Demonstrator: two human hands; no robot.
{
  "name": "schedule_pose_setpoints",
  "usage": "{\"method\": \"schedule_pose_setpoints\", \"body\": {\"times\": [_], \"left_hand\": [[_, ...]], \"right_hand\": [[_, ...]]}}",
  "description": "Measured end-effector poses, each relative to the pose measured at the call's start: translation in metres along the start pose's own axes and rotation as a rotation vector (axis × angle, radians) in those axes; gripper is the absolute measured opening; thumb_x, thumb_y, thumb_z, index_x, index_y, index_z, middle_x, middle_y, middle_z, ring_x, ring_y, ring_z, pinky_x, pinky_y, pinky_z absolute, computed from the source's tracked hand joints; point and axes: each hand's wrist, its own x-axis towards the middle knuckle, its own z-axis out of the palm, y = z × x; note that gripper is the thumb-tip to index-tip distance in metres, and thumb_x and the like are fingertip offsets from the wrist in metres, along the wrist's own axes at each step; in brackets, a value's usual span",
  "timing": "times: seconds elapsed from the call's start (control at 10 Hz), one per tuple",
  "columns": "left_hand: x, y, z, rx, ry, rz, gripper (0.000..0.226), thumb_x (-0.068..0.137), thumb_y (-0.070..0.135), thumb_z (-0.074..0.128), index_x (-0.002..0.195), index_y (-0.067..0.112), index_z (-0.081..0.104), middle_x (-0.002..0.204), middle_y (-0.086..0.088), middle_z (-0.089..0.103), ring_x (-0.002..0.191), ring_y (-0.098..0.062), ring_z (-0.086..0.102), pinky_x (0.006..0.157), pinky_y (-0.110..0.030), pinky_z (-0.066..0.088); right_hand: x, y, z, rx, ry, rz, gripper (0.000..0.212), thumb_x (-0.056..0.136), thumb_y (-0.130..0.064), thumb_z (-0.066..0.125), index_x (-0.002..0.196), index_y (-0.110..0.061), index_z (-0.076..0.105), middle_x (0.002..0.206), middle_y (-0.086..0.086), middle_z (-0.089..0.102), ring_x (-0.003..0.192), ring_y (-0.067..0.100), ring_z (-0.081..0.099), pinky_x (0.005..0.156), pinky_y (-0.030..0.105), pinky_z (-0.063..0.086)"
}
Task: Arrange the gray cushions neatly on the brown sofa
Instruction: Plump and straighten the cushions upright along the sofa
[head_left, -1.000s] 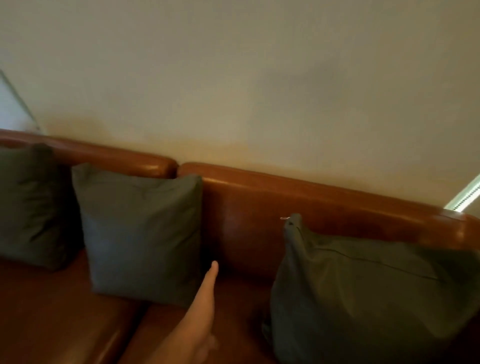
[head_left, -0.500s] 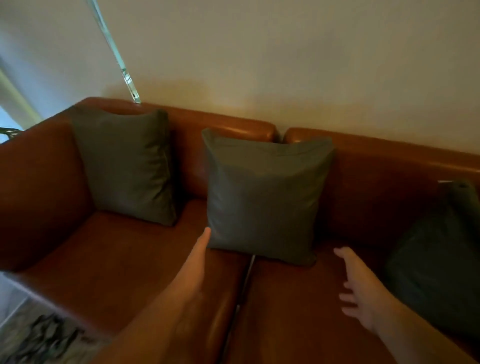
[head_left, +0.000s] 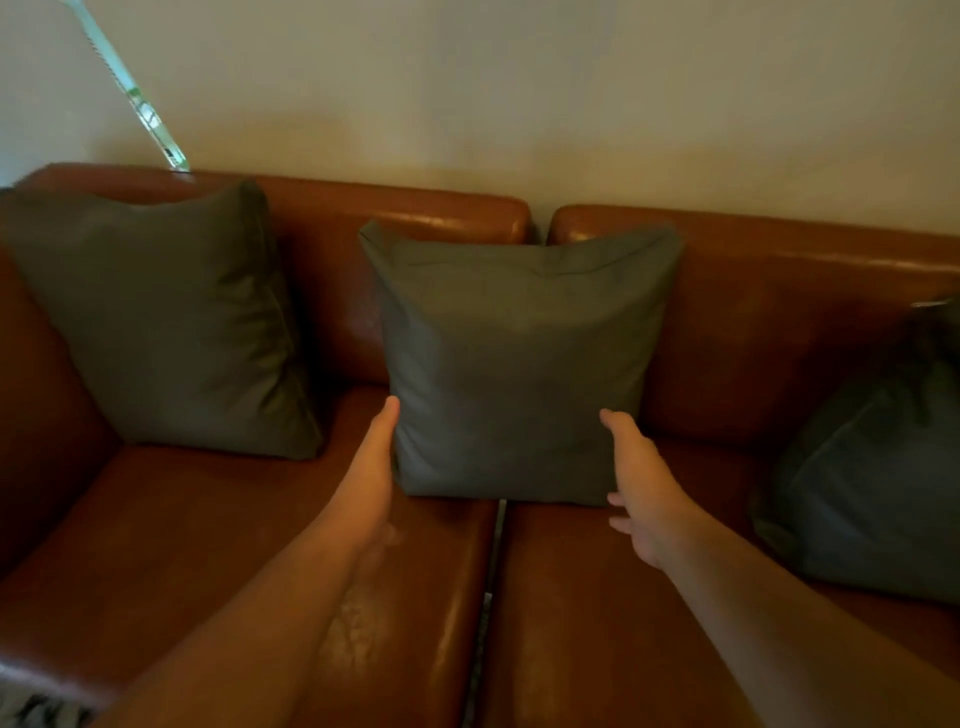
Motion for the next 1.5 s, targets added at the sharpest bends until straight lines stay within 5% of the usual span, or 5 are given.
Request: {"method": "schedule_pose_setpoints", "body": {"times": [0.3,0.4,1.0,1.2,1.5], "left_hand": [[0.073,0.025,0.000,0.069,0.159,0.008,0.050,0.103,0.071,0.032,0.130,0.039,0.059,0.087,0.001,0.073,0.079,-0.020,0.070,0.083,-0.051,0.049],[0.112,0.020,-0.021,0.047,0.102,-0.094,0.080,0.090,0.089,0.032,0.156,0.044,0.044,0.149,-0.005,0.063,0.128,-0.042,0.062,0.107,-0.068,0.043],[0.180,-0.022,-0.018,0.060,0.097,-0.099,0.111,0.054,0.105,0.051,0.133,0.027,0.064,0.153,-0.015,0.055,0.099,-0.032,0.067,0.071,-0.052,0.058],[0.180,0.001,0.005,0.067,0.075,-0.102,0.170,0.001,0.098,0.072,0.157,0.034,0.044,0.171,-0.013,0.022,0.152,-0.048,0.029,0.062,-0.064,0.060],[0.185,-0.002,-0.003,0.067,0.049,-0.148,0.123,0.033,0.101,0.070,0.144,0.051,0.054,0.153,0.000,0.050,0.122,-0.038,0.063,0.091,-0.081,0.048]], "right_hand": [[0.058,-0.018,-0.006,0.207,0.191,0.001,0.080,0.093,-0.084,0.035,0.163,-0.047,0.022,0.169,0.001,0.031,0.148,0.037,0.037,0.119,0.063,0.032],[0.072,-0.021,-0.003,0.262,0.218,-0.021,0.082,0.090,-0.087,0.034,0.162,-0.051,0.021,0.170,-0.001,0.029,0.151,0.036,0.034,0.120,0.064,0.030],[0.082,0.025,0.014,0.346,0.060,-0.094,0.096,0.080,-0.091,0.051,0.162,-0.047,0.030,0.171,-0.009,0.030,0.156,0.025,0.029,0.123,0.058,0.029],[0.084,0.021,0.009,0.260,0.112,-0.175,0.091,0.078,-0.097,0.041,0.159,-0.057,0.026,0.171,-0.016,0.027,0.156,0.021,0.029,0.124,0.060,0.028],[0.092,0.023,0.013,0.200,0.077,-0.154,0.086,0.078,-0.098,0.033,0.156,-0.065,0.019,0.173,-0.014,0.021,0.158,0.028,0.025,0.122,0.064,0.028]]}}
